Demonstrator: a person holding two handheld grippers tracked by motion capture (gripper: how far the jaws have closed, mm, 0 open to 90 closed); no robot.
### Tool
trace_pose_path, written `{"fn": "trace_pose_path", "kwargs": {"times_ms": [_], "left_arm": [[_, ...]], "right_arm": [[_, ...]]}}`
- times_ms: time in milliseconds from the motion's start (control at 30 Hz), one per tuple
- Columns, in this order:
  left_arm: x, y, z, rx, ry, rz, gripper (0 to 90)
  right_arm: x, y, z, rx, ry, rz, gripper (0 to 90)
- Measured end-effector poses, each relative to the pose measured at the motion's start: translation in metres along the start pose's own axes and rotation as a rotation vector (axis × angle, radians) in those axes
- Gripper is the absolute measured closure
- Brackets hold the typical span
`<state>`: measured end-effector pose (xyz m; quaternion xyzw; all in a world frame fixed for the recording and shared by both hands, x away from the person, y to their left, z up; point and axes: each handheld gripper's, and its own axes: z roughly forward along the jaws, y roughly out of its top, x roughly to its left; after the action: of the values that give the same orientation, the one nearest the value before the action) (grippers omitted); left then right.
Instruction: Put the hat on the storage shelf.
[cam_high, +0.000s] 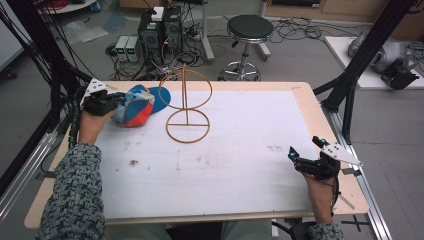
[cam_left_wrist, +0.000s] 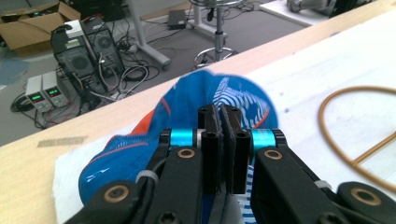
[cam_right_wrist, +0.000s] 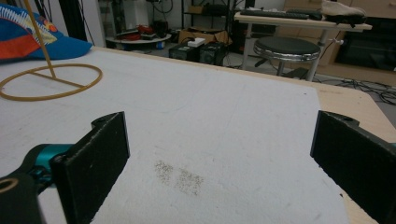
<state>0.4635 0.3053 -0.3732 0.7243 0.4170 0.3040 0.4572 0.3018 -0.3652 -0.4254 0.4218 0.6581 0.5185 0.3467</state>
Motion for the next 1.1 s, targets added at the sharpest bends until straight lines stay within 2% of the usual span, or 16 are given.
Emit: {"fn": "trace_pose_path", "kwargs": {"times_ms": [133, 400, 467, 500, 533, 733, 967, 1100], "left_arm": [[0.000, 0.016, 0.000, 0.005, -0.015, -0.038, 86.9], [0.005, 0.046, -0.006, 0.000, -0.015, -0.124, 87.3], [0.005, 0.053, -0.008, -0.012, -0.010, -0.127, 87.3], [0.004, 0.063, -0.011, -0.026, -0.012, -0.126, 87.4], [0.004, 0.063, -0.011, -0.026, -0.012, -0.126, 87.4], [0.000, 0.091, -0.019, -0.040, 0.010, -0.117, 87.4], [-0.009, 0.122, -0.027, -0.080, 0.022, -0.118, 87.4], [-0.013, 0.142, -0.030, -0.113, 0.037, -0.131, 87.4]], "right_arm": [[0.001, 0.000, -0.001, -0.002, -0.001, 0.000, 3.6], [-0.001, -0.001, 0.000, 0.001, 0.005, 0.004, 3.6], [-0.001, 0.000, -0.001, 0.000, 0.005, 0.001, 3.6], [-0.001, 0.000, -0.001, -0.001, 0.005, 0.000, 3.6], [-0.001, 0.000, -0.001, -0.001, 0.005, 0.000, 3.6], [-0.001, -0.001, 0.001, 0.001, 0.009, 0.006, 3.6], [-0.002, -0.001, 0.000, 0.001, 0.014, 0.012, 3.6], [-0.002, -0.001, 0.000, 0.005, 0.016, 0.014, 3.6]]}}
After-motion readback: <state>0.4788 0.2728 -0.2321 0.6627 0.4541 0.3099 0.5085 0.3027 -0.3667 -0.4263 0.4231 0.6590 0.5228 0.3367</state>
